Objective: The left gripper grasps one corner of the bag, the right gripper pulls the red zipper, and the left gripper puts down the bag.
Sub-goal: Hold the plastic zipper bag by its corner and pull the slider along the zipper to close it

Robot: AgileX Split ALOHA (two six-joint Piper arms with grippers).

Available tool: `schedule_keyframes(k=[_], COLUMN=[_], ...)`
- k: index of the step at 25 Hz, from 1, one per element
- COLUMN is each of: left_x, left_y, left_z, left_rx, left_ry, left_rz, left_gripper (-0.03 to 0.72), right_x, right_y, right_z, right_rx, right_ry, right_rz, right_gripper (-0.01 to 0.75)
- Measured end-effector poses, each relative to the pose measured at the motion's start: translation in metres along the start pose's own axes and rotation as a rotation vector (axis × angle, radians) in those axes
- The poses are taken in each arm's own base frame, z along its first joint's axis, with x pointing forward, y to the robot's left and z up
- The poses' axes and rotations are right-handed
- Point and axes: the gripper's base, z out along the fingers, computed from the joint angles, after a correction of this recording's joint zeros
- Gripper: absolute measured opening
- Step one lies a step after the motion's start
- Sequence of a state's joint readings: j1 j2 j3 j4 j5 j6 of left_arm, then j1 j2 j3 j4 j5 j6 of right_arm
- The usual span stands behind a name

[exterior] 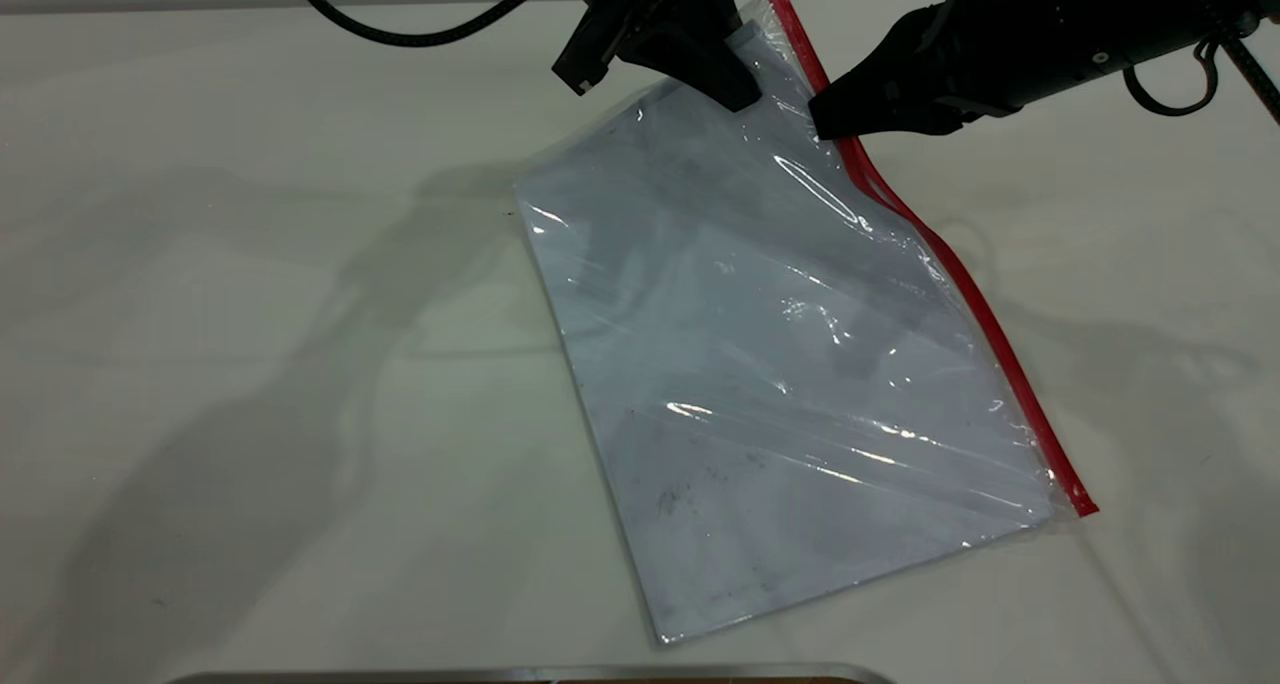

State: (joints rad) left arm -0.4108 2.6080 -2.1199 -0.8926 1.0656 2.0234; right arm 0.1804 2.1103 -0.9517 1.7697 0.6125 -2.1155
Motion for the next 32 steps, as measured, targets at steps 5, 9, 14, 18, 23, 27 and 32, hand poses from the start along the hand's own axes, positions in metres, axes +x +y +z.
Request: schedule_keyframes(k=[5,9,14,18,23,27,32], left_x=[0.001,0.001,0.001,0.002,0.004,0.006,0.009], left_y=[0.001,0.002,0.006,0.007,0.007,0.006,0.006], left_z=[0.003,0.003,0.001,-0.001,-0.001,0.002,0.0], left_rx=[-0.01,-0.03,-0.07,-0.081,-0.082,-0.08,-0.086], left_ry=[0.0,-0.007,-0.019,-0.028,-0.028,-0.031,-0.035], left_rz=[-0.017,-0.025,-0.04,-0.049,-0.051,-0.06,-0.075], left_gripper=[0.053,0.053,0.053,0.053,0.053,0.053,0.053], right_x=[0.002,0.002,0.002,0.003,0.008,0.012,0.014], right_y=[-0.004,-0.005,-0.008,-0.009,-0.011,-0.013,-0.016], right_z=[0.0,0.001,0.0,0.0,0.004,0.007,0.009], right_rx=[0.043,0.068,0.103,0.11,0.119,0.134,0.142], right_ry=[0.025,0.04,0.057,0.061,0.081,0.104,0.115], right_rz=[-0.004,-0.01,-0.011,-0.009,-0.003,0.003,0.007], right_gripper=[0.033,0.033,0.033,0.033,0.034,0.037,0.039])
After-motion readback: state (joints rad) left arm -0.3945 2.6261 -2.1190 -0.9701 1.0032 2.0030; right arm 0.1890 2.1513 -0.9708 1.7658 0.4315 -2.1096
